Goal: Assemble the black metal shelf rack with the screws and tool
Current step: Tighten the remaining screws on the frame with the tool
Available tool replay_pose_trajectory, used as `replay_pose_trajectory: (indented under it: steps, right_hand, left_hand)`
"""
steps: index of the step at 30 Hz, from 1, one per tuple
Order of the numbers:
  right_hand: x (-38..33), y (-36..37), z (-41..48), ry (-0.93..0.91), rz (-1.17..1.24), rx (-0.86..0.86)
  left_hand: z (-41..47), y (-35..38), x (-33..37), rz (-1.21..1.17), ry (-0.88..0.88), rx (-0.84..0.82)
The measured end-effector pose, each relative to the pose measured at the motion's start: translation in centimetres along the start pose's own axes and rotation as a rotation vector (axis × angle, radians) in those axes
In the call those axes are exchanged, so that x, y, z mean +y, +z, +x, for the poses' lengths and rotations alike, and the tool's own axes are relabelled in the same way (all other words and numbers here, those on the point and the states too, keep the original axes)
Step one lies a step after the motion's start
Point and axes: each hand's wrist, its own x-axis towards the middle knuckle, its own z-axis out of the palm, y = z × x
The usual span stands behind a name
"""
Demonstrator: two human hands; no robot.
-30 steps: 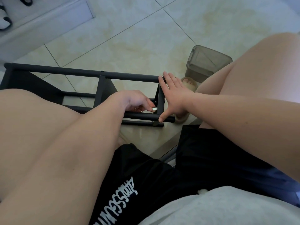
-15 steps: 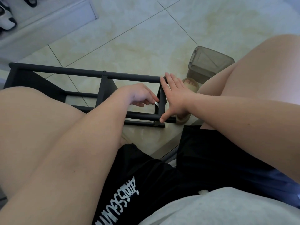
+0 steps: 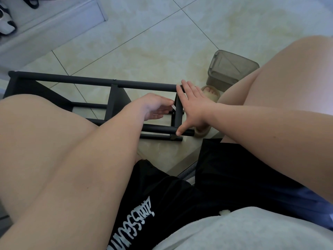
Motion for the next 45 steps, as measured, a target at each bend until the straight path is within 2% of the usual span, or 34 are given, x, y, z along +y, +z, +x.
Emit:
replay_pose_trajectory:
  steps: [4, 8, 12, 18, 24, 29, 45]
  right_hand:
    - [0.0, 0.0, 0.0, 0.001, -0.002, 0.0]
    - [0.0, 0.0, 0.0, 0.001, -0.004, -0.001]
    - [0.0, -0.1, 0.0, 0.001, -0.004, -0.003]
    - [0.0, -0.1, -0.1, -0.003, -0.008, 0.0]
    - [-0.1, -0.2, -0.2, -0.001, -0.01, -0.002]
    - [-0.1, -0.3, -0.3, 0.0, -0.009, -0.008]
    - [-0.1, -0.1, -0.2, -0.001, -0.001, -0.007]
  left_hand:
    - [0.0, 0.4, 0.4, 0.137, 0.052, 0.075]
    - [0.1, 1.1, 0.5, 0.11, 0.044, 0.06]
    - [0.0, 1.2, 0.5, 0.059, -0.041, 0.044]
    - [-0.2, 0.8, 0.7, 0.147, -0.107, -0.023]
    - [-0.2, 1.1, 0.8, 0.143, -0.107, 0.005]
    - [-0.2, 1.2, 0.7, 0.173, -0.159, -0.032]
    - [-0.1, 1.0, 0.7, 0.271, -0.132, -0.057]
